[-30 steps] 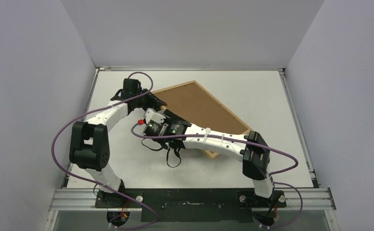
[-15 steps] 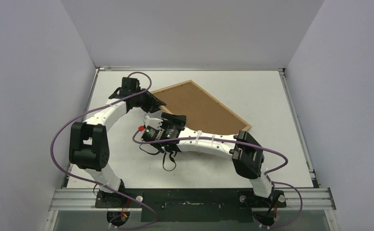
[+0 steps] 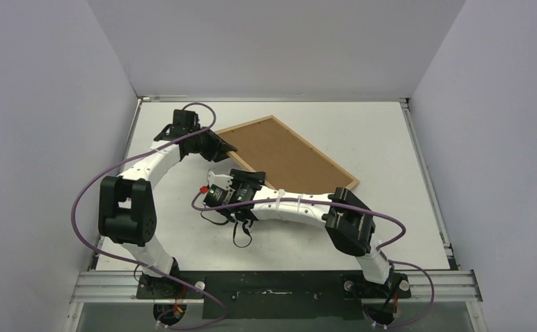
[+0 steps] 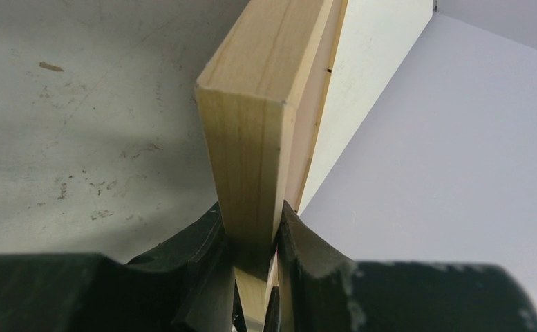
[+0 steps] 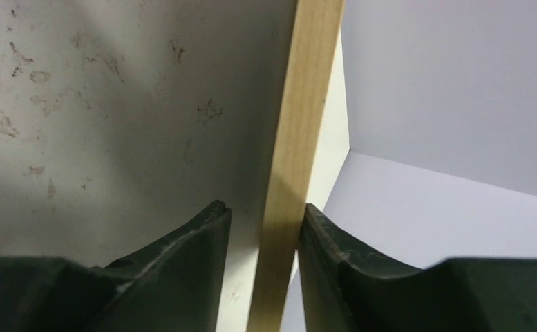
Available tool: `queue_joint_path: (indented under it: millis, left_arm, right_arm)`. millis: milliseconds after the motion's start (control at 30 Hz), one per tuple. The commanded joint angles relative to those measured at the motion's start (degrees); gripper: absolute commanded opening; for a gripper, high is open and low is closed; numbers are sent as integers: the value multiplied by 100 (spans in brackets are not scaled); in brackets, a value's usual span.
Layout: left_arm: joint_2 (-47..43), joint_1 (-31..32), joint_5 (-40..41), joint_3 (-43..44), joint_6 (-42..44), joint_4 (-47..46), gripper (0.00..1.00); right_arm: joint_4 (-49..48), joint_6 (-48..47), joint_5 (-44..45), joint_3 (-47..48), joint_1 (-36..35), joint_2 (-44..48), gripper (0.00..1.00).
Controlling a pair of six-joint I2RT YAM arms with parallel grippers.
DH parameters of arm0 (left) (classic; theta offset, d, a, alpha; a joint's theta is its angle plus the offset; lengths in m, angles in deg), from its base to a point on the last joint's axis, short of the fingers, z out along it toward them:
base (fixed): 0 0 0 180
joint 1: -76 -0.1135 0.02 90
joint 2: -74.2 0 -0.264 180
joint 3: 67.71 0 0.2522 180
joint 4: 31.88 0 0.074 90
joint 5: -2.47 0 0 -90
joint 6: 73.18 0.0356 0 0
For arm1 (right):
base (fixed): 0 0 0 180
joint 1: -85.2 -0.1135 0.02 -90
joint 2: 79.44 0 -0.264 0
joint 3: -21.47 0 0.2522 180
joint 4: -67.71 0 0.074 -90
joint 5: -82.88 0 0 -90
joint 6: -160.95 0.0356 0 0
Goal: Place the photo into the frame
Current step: Turn over the photo frame at the center of the board.
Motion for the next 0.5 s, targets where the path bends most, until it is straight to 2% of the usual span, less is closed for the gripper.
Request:
queue_joint_path:
  millis: [0, 267, 367, 400, 467]
  left_arm:
    - [-348, -85, -245, 339, -116, 97, 0]
    - [-413, -111, -336, 343, -152, 130, 2]
    - [-505, -199, -374, 402, -88, 122, 40]
    - [-547, -259, -377, 454, -33, 122, 50]
    - [-611, -400, -388, 615, 184, 119, 61]
  right_arm:
    - [-175, -49, 93, -10, 108, 22, 34]
    - [-590, -285, 529, -131, 282, 227, 2]
    - [-797, -491, 539, -69, 295, 506, 0]
    - [-792, -513, 502, 11, 313, 628, 0]
    - [-525, -414, 284, 364, 406, 779, 0]
